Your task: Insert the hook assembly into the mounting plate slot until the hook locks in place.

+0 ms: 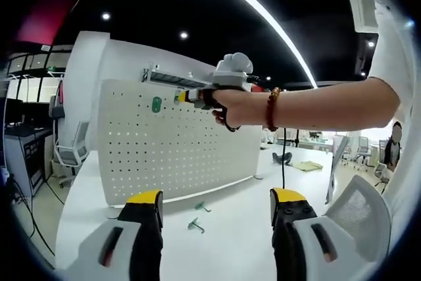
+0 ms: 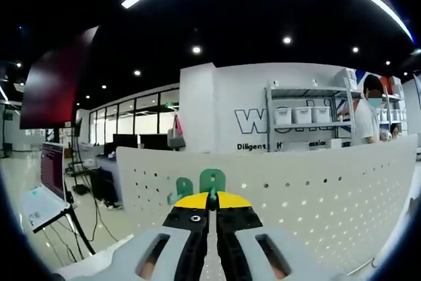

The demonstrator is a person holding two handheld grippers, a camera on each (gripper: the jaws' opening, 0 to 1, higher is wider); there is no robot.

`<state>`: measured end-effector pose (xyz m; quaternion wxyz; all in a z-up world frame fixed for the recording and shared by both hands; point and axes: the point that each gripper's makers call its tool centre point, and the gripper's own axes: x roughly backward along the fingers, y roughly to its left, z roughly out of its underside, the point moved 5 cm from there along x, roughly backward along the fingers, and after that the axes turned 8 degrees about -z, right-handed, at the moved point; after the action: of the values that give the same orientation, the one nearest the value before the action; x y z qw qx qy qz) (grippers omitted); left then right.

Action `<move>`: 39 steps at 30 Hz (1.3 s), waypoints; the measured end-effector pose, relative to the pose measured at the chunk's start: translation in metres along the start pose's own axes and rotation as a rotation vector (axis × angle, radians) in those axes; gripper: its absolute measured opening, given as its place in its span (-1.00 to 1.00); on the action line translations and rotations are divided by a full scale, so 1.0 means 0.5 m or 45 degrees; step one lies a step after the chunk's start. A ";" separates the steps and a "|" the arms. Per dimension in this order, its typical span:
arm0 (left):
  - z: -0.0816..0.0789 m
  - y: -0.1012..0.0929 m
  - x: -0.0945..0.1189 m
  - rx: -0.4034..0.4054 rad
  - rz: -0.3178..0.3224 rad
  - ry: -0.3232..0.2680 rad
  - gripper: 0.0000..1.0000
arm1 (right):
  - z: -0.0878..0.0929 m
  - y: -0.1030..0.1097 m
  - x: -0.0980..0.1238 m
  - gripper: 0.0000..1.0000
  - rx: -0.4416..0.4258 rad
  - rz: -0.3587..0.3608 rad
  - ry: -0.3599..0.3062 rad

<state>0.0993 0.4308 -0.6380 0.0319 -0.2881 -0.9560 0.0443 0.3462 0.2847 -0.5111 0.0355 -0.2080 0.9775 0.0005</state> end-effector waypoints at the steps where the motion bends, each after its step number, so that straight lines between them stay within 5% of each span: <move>1: -0.001 0.001 0.000 -0.006 0.001 -0.003 0.36 | -0.001 0.000 -0.002 -0.98 -0.005 -0.002 -0.003; 29: 0.008 0.029 0.005 0.020 -0.054 0.001 0.34 | 0.041 -0.021 -0.043 -0.97 0.001 0.114 0.090; 39: 0.004 0.029 0.003 0.032 -0.056 -0.005 0.34 | 0.040 -0.021 -0.048 -0.89 -0.042 0.050 0.111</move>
<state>0.1059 0.4437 -0.6414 0.0347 -0.2667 -0.9615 0.0562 0.3736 0.2854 -0.5291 -0.0105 -0.1893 0.9818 0.0083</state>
